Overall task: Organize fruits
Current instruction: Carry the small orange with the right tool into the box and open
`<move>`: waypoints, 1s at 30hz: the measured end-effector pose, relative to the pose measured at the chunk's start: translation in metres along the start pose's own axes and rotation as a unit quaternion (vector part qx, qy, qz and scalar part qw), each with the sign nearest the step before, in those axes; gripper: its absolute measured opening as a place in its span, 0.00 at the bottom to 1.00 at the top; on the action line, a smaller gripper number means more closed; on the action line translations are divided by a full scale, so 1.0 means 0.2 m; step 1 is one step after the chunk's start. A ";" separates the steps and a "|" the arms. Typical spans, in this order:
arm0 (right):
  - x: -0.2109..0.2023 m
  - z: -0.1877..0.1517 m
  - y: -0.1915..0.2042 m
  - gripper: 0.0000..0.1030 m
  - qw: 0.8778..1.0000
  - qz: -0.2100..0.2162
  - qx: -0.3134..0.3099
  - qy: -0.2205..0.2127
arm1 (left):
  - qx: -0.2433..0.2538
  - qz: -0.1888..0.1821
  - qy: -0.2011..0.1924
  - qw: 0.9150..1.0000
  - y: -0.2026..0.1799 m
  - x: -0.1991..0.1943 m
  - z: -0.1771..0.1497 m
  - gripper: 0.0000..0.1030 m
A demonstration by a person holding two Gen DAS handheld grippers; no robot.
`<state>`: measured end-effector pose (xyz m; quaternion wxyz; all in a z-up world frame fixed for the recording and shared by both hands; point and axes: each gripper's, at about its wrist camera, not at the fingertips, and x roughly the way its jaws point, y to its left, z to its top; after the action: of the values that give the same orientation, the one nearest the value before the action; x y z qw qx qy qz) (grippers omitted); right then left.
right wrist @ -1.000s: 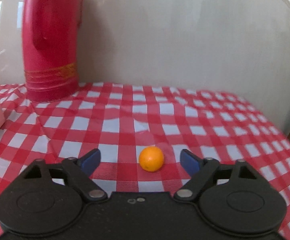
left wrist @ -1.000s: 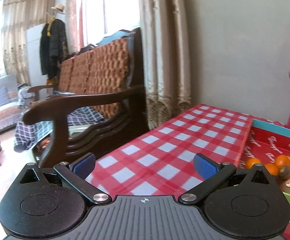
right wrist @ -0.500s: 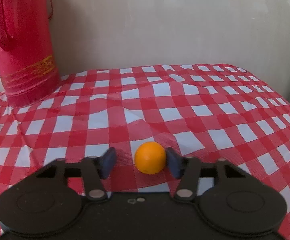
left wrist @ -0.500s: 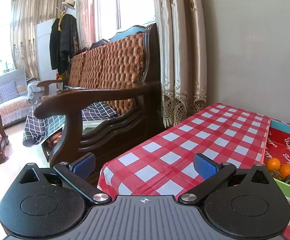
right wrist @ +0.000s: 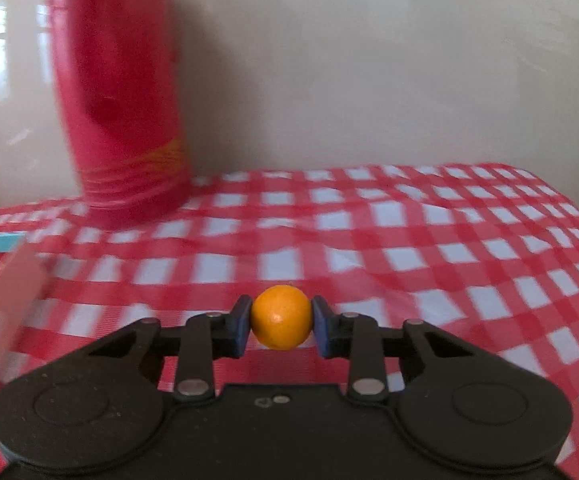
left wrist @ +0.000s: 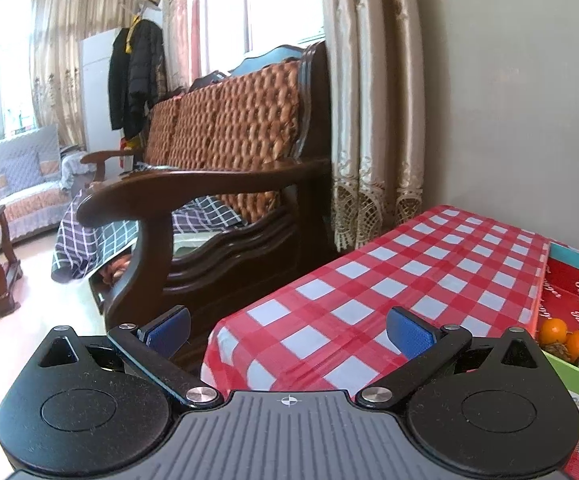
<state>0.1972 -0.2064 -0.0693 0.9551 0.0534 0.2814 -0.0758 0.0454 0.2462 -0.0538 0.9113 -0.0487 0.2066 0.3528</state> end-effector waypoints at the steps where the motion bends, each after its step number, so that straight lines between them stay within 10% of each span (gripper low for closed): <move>1: -0.01 0.00 0.04 0.23 1.000 0.011 -0.007 -0.004 | -0.003 0.002 0.001 1.000 0.01 0.00 0.00 1.00; 14: -0.11 0.04 0.61 0.23 0.980 0.186 -0.070 -0.022 | -0.032 0.029 0.013 0.999 0.23 0.06 -0.02 1.00; 30: -0.09 -0.03 1.13 0.23 0.953 0.257 -0.159 0.022 | -0.070 0.064 0.025 0.995 0.48 0.12 -0.04 1.00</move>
<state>0.2187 0.0188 -0.0508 0.9321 -0.0264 0.2870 0.2195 -0.0062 0.3309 -0.0657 0.8757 -0.1080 0.2069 0.4227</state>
